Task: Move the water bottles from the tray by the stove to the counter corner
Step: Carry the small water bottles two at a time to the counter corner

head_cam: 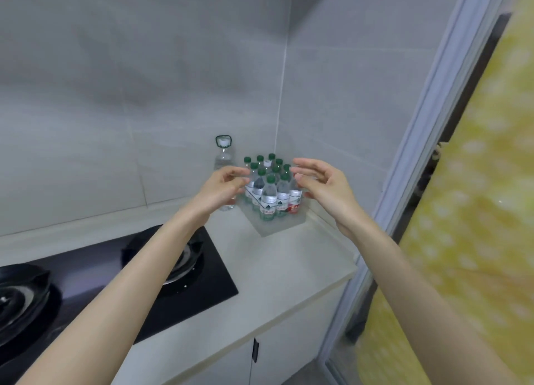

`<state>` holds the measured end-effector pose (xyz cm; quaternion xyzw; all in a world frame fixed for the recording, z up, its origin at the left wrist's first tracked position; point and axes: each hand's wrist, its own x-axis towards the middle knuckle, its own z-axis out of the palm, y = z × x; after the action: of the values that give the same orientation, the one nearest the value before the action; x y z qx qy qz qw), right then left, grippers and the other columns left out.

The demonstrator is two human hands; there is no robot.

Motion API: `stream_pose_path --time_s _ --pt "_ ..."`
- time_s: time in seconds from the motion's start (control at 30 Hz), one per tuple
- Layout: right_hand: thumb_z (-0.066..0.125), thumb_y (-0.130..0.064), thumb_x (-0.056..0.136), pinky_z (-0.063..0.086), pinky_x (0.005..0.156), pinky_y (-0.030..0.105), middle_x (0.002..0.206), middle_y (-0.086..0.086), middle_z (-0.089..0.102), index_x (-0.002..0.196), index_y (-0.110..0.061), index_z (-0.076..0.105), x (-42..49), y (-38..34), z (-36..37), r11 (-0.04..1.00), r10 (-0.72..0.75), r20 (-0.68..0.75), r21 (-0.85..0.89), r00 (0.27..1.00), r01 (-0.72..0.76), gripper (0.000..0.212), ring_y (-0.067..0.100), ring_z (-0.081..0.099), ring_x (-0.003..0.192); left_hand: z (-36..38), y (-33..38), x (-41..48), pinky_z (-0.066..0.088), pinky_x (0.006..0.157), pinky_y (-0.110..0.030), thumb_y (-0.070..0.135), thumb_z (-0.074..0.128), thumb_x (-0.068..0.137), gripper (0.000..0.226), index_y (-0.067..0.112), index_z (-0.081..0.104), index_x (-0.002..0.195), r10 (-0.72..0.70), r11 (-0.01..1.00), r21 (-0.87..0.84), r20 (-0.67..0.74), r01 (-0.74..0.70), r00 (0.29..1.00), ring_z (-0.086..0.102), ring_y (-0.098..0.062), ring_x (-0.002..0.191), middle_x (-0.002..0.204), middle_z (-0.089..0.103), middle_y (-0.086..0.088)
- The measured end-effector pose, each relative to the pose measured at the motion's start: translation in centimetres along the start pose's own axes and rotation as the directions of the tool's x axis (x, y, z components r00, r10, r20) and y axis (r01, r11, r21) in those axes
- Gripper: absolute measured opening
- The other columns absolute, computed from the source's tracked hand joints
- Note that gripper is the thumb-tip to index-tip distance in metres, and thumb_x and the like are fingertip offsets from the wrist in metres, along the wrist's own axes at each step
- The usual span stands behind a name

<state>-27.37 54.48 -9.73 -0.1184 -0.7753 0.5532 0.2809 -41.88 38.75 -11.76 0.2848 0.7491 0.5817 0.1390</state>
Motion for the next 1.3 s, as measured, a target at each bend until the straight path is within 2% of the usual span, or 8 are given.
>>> stream_pose_path --time_s 0.13,0.3,0.4,0.6,0.73,0.97,1.17,1.3 --pt "0.058 -0.005 0.093 0.048 0.065 0.008 0.107 -0.004 0.069 0.111 -0.025 0.063 6.1 3.8 0.6 0.999 0.03 0.006 -0.034 1.0 -0.03 0.028 0.004 0.063 0.08 0.8 -4.0 7.0 0.047 0.07 -0.024 0.018 0.054 0.096 0.027 0.016 0.06 0.122 -0.064 0.997 0.046 0.007 0.063 0.998 0.055 -0.016 0.088 0.104 0.06 -0.001" --pt "0.06 -0.002 0.091 0.047 0.076 0.01 0.099 -0.003 0.069 0.116 -0.014 0.063 14.4 8.9 1.9 0.989 0.083 0.057 -0.131 0.995 -0.075 0.028 0.001 0.063 0.086 1.5 -8.7 15.5 0.044 0.076 -0.029 0.018 0.049 0.097 0.03 0.013 0.055 0.127 -0.207 0.971 0.13 0.042 0.2 0.978 0.054 -0.018 0.102 0.116 0.057 -0.003" --pt "0.059 -0.002 0.092 0.045 0.07 0.001 0.102 0.0 0.066 0.12 -0.009 0.062 18.2 11.5 2.3 0.977 0.1 0.073 -0.198 0.992 -0.084 0.029 -0.002 0.06 0.082 2.6 -11.1 18.8 0.045 0.078 -0.03 0.017 0.049 0.096 0.029 0.012 0.055 0.124 -0.254 0.953 0.181 0.041 0.242 0.966 0.053 -0.019 0.099 0.119 0.057 -0.005" --pt "0.058 -0.002 0.089 0.043 0.064 0.004 0.09 -0.016 0.062 0.107 -0.021 0.063 25.3 17.4 3.0 0.936 0.143 0.092 -0.335 0.986 -0.104 0.027 -0.01 0.057 0.076 5.7 -15.0 23.2 0.033 0.105 -0.026 0.014 0.052 0.095 0.041 0.006 0.05 0.136 -0.229 0.922 0.332 0.056 0.198 0.972 0.047 -0.022 0.13 0.144 0.049 -0.007" --pt "0.06 -0.008 0.089 0.041 0.067 0.0 0.107 -0.005 0.065 0.12 -0.016 0.062 28.6 21.2 3.0 0.885 0.17 0.152 -0.458 0.974 -0.083 0.033 0.002 0.061 0.09 8.2 -17.2 25.0 0.033 0.1 -0.021 0.017 0.052 0.094 0.042 0.011 0.052 0.135 -0.239 0.884 0.437 0.114 0.168 0.964 0.046 -0.021 0.131 0.144 0.05 -0.004" --pt "0.074 -0.025 0.083 0.043 0.106 0.036 0.134 0.003 0.057 0.13 -0.015 0.055 33.6 27.2 3.9 0.831 0.163 0.357 -0.552 0.92 0.067 0.052 0.018 0.054 0.122 11.6 -20.2 26.5 0.034 0.108 -0.028 0.021 0.049 0.095 0.044 0.014 0.049 0.139 -0.254 0.794 0.588 0.096 0.151 0.962 0.043 -0.025 0.134 0.148 0.045 -0.005" --pt "0.075 -0.022 0.082 0.053 0.084 0.042 0.109 0.003 0.069 0.118 -0.017 0.059 35.3 31.1 4.1 0.815 0.058 0.424 -0.544 0.904 0.202 0.04 0.022 0.064 0.099 12.8 -21.9 26.8 0.03 0.114 -0.041 0.029 0.044 0.098 0.051 0.024 0.035 0.147 -0.339 0.666 0.715 0.036 0.213 0.94 0.016 -0.023 0.148 0.159 0.022 0.012" --pt "0.08 -0.025 0.077 0.055 0.076 0.04 0.093 0.002 0.071 0.114 -0.019 0.061 35.4 32.3 4.0 0.864 0.035 0.42 -0.468 0.907 0.184 0.041 0.022 0.065 0.083 13.1 -22.9 26.2 0.032 0.113 -0.042 0.027 0.041 0.099 0.045 0.033 0.04 0.144 -0.311 0.707 0.657 -0.043 0.261 0.95 0.016 -0.017 0.148 0.156 0.021 0.022"
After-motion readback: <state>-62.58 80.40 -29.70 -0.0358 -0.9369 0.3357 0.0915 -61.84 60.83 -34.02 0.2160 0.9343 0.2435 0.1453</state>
